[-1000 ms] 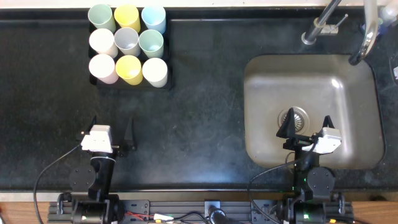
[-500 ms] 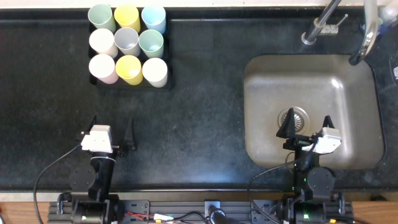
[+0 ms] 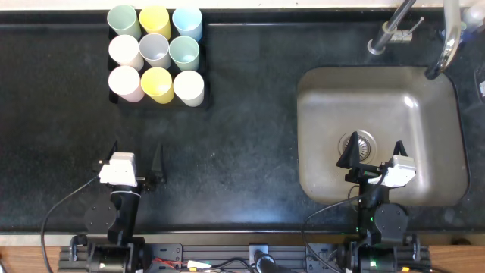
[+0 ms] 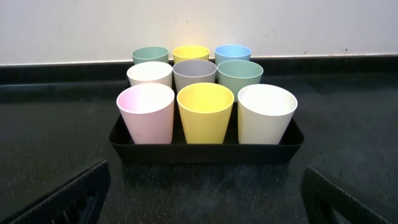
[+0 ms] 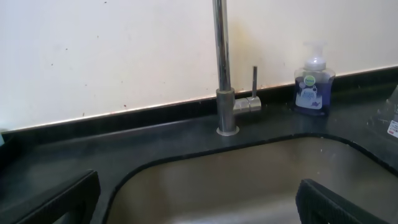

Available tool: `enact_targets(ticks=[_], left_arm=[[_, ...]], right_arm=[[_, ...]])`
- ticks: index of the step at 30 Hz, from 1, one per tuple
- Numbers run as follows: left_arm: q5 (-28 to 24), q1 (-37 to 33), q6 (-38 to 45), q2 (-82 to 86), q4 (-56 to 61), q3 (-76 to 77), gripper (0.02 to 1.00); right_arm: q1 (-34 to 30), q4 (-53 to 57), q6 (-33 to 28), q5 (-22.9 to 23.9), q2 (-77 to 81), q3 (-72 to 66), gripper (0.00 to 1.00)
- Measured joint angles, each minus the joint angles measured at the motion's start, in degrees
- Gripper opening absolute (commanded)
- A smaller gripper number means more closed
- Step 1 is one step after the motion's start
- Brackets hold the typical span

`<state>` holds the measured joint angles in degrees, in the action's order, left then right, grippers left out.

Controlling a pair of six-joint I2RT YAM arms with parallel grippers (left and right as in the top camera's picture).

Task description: Store Cups

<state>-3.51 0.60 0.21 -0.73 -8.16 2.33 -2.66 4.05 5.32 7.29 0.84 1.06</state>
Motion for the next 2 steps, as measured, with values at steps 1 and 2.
enact_targets(ticks=[1, 2], left_arm=[[0.0, 0.0, 0.0, 0.0, 0.0, 0.0, 0.998], [0.0, 0.0, 0.0, 0.0, 0.0, 0.0, 1.0]], right_arm=[[0.0, 0.0, -0.02, 0.0, 0.0, 0.0, 0.998], [0.0, 0.0, 0.0, 0.0, 0.0, 0.0, 0.996]])
